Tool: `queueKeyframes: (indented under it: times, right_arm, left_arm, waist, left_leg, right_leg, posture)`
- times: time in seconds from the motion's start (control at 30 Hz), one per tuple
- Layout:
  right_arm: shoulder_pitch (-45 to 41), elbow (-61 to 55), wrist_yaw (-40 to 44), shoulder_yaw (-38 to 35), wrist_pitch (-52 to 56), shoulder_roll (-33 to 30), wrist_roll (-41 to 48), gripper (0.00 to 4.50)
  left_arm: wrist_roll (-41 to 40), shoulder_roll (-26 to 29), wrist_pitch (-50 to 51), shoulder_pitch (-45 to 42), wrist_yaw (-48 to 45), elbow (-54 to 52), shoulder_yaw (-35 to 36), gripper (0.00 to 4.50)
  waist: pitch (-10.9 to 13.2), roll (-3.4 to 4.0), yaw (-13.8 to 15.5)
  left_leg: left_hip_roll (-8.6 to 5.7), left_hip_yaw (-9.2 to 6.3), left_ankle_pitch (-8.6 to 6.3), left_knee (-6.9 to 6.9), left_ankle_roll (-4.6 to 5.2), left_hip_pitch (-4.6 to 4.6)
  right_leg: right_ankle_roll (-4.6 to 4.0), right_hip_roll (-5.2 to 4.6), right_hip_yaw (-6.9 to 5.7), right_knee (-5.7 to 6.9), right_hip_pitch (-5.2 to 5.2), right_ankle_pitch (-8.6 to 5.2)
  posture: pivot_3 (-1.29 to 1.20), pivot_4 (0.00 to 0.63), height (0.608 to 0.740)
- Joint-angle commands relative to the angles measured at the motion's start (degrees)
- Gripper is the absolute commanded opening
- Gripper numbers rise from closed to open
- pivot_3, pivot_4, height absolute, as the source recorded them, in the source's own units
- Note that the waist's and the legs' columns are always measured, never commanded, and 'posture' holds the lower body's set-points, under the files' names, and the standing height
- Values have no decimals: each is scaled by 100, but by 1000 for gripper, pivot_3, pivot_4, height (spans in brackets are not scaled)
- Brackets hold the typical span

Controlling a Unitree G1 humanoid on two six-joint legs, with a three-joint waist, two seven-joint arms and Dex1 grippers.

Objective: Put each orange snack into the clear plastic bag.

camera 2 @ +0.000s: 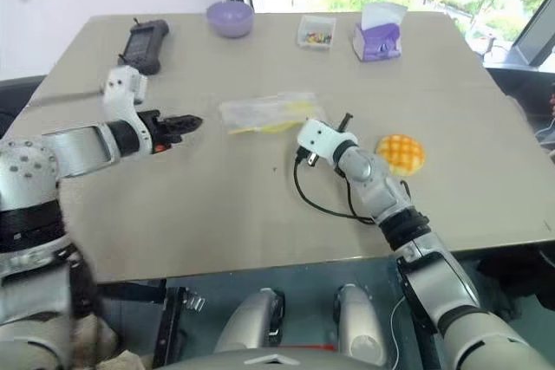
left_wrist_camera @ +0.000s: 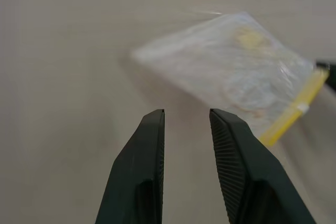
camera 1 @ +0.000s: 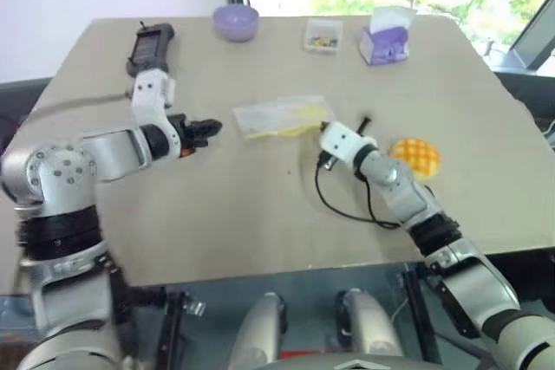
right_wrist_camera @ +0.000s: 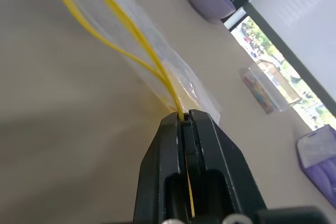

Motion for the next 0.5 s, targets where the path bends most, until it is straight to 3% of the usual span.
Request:
queueKeyframes:
  times: [0.03, 0.23, 0.5]
  right_arm:
    - [-160, -402, 260, -84, 76, 30, 182, 0]
    - [-183, -619, 500, -103, 261, 65, 253, 0]
    - [-137, -844, 621, -97, 379, 41, 274, 0]
  left_arm:
    - [1330, 379, -1865, 351, -1143, -649, -817, 1482]
    - [2488, 367, -2733, 788, -1467, -841, -1385, 1482]
    - [3265, 13, -2756, 682, -1438, -764, -1500, 1482]
  waist:
    - [1, 1, 10]
    - [2, 3, -3]
    - [3, 4, -18]
  left_leg:
    - [1, 2, 0, 0, 1, 0]
    - [16, 9, -14, 2, 28, -1]
    - [28, 17, -16, 9, 31, -1]
  right_leg:
    - [0, 0, 1, -3, -1, 0]
    - [-15, 13, 5, 0, -6, -11]
    - [2, 27, 1, 5, -6, -3]
  posture:
    - [0, 150, 740]
    - [0, 150, 740]
    - [0, 150, 740]
